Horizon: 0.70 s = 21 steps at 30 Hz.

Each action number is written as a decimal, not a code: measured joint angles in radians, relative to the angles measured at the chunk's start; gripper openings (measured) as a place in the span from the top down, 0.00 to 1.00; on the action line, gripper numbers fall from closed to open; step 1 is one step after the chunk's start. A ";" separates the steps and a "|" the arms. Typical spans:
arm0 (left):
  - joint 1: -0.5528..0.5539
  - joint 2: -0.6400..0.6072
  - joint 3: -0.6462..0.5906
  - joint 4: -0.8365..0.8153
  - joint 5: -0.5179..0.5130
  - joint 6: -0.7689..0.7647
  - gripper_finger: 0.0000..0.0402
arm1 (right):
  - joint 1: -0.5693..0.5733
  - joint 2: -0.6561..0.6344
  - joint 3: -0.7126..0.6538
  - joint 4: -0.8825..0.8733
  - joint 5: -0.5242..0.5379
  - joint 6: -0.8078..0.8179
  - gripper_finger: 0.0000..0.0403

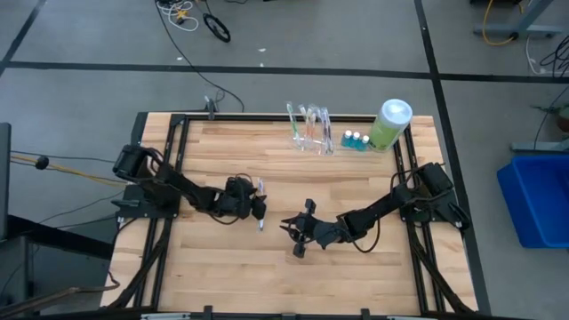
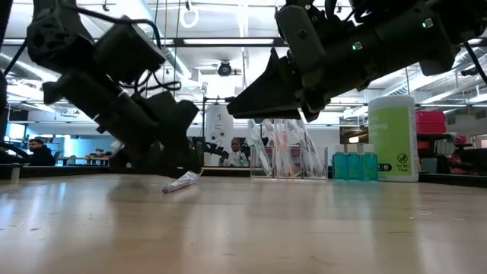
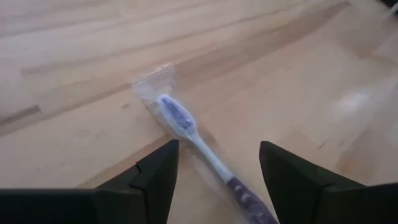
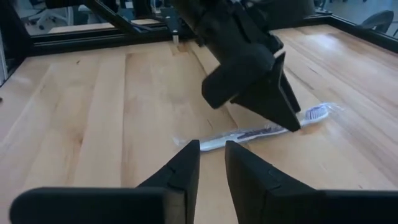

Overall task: Pick & Place toothbrushing station
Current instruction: Put the purple toothbrush into the right section of the transparent organizer

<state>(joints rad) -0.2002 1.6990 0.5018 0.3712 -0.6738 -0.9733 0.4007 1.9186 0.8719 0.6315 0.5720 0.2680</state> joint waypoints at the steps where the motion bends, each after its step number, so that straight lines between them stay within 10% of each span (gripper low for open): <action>1: 0.005 0.010 0.000 0.007 0.011 0.000 0.45 | 0.000 0.000 0.000 0.002 0.000 0.000 0.79; 21: 0.085 0.056 0.006 0.096 0.138 0.046 0.67 | 0.000 -0.001 0.000 0.004 0.000 -0.006 0.93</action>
<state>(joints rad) -0.1153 1.7546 0.5083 0.4670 -0.5361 -0.9276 0.4007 1.9179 0.8722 0.6350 0.5716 0.2619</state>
